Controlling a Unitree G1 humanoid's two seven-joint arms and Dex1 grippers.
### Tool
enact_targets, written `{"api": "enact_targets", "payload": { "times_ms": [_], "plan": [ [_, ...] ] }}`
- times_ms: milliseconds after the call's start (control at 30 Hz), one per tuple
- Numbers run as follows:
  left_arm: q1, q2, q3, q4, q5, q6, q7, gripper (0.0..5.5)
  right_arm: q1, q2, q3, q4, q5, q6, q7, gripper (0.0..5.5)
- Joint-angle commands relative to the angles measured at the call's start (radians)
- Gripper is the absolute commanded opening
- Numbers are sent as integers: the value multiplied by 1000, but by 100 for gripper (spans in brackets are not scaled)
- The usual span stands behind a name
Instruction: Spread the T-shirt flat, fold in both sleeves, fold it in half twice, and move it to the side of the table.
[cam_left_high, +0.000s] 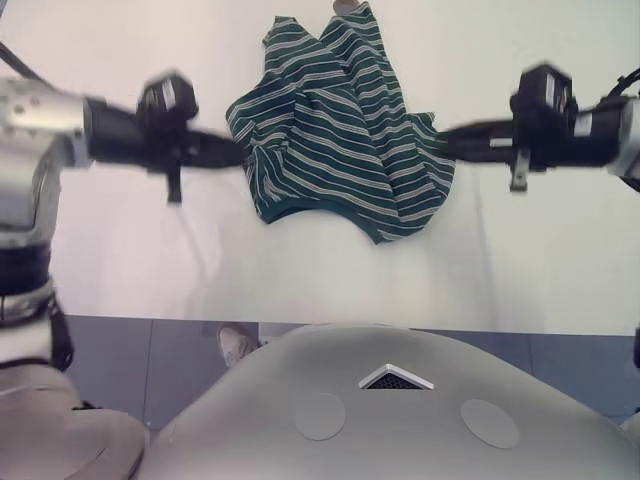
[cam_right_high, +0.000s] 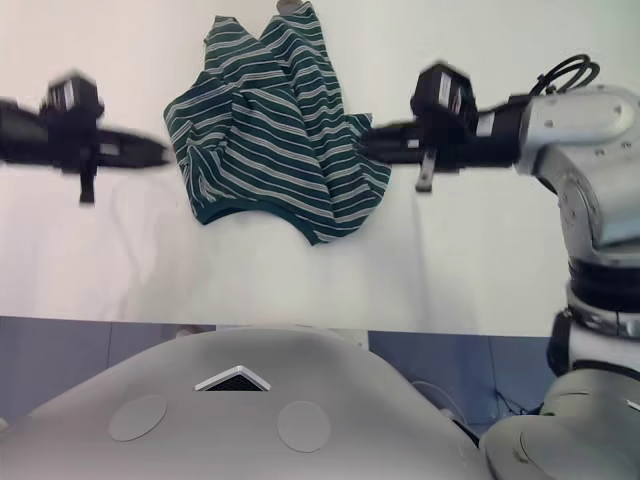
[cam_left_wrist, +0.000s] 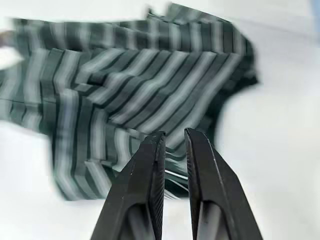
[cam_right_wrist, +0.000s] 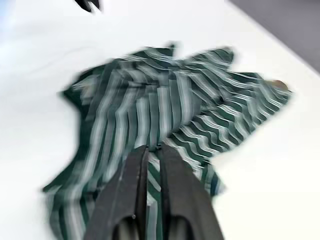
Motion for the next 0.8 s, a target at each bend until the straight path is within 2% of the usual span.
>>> {"api": "enact_targets", "payload": {
  "times_ms": [33,100,167,233,333,467,567,667,800],
  "plan": [
    [-88,-128,-164,295,225,-217,196,2,-49,99,171,227,-190,-131,-116,0],
    [-120,-200,-198,423,268,-304,245,2,-49,127,271,319,-298,-221,-143,0],
    [-123,-216,-236,492,300,-347,227,2,-36,122,352,395,-410,-312,-162,0],
    [-82,-158,-281,509,345,-386,165,2,-27,101,398,467,-498,-388,-178,0],
    [71,28,-285,424,381,-467,53,2,15,47,416,508,-561,-441,-153,0],
    [222,170,-200,320,318,-449,-28,2,126,-23,395,464,-545,-418,-101,0],
    [285,196,-176,307,311,-440,-33,2,236,-100,374,298,-457,-376,5,0],
    [335,184,-121,203,207,-361,-67,2,286,-148,295,112,-321,-310,76,0],
    [185,91,49,26,-169,-91,-140,2,131,-73,127,85,-179,-208,32,0]
  ]
}}
